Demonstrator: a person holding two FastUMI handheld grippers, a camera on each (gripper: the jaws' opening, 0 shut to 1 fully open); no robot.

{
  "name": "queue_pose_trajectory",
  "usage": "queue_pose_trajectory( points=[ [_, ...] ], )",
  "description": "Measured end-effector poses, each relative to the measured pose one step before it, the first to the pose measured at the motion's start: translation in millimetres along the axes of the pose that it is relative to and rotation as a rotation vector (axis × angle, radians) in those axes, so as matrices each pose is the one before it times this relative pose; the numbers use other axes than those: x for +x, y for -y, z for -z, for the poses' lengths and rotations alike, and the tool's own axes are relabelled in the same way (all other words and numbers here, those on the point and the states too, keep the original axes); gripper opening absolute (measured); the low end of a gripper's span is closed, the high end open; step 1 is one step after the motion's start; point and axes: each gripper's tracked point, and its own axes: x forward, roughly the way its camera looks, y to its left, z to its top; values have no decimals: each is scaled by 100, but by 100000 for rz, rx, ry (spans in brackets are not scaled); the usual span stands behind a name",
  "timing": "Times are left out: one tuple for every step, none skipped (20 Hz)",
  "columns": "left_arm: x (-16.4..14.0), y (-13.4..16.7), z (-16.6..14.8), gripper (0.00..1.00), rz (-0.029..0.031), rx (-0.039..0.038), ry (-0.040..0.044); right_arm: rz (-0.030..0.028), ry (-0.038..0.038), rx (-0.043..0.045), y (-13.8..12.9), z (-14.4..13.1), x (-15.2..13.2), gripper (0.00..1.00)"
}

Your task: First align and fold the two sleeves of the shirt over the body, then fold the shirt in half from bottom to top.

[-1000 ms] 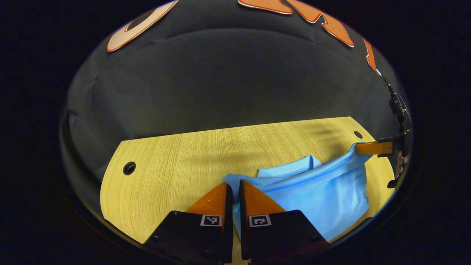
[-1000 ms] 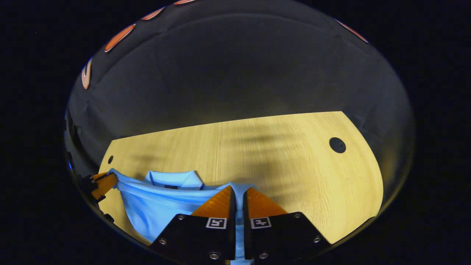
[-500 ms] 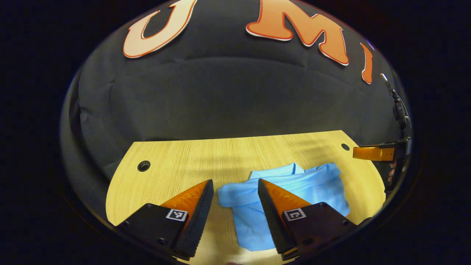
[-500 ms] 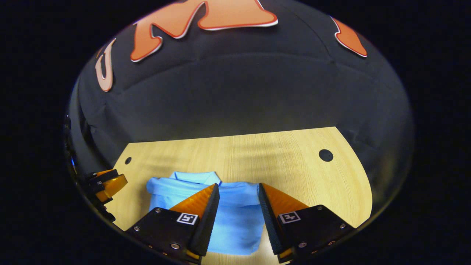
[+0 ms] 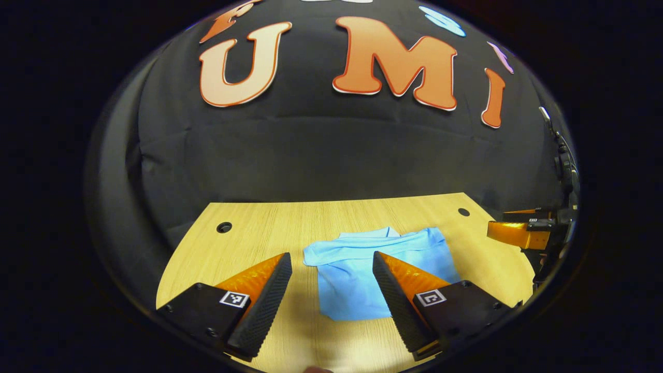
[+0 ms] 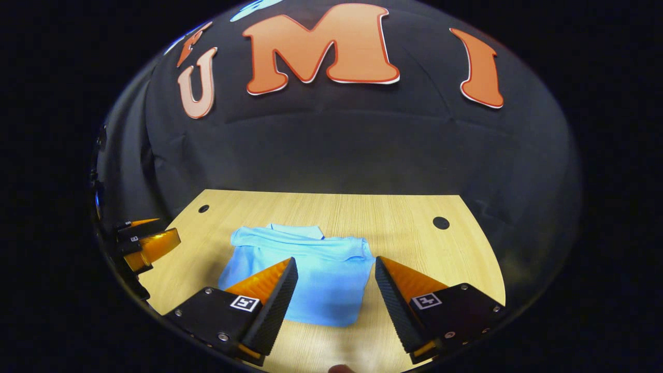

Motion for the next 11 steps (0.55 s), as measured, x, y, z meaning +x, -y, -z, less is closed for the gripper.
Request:
queue_pose_trajectory(
  points=[
    [-1245,214,-245,100,-261,312,1574,-202,1555,-780,-89,-53,-1157,92],
    [-1218,247,-148,100,-226,241,1781,180,1655,-1169,-66,-4,-744,92],
    [-1307,76,75,100,-454,201,1658,619,2484,-1729,-213,-119,-1236,92],
    [-1168,14,129,100,-888,-210,1315,482,2588,-1320,-134,-215,-1219,92],
    [-1161,36,329,99,-938,-420,1384,296,2851,-901,-31,-436,-1247,92],
    [-1213,-45,118,100,-1057,-443,1805,68,2608,-319,-179,-216,-1273,92],
    [-1267,-84,284,100,-839,-231,1863,-1304,1199,-96,-579,160,-1229,92],
    [-1260,-92,30,100,-989,264,2146,-1683,1142,-787,-401,530,-765,92],
    [-1107,-63,-110,99,-1219,642,2230,-704,942,-1764,-283,366,-883,92],
    [-1300,29,-294,99,-1077,1081,2502,-522,1045,-2175,-374,431,-810,92],
    [-922,285,-18,100,197,753,1484,180,1310,-2049,-233,230,-838,93]
  ],
)
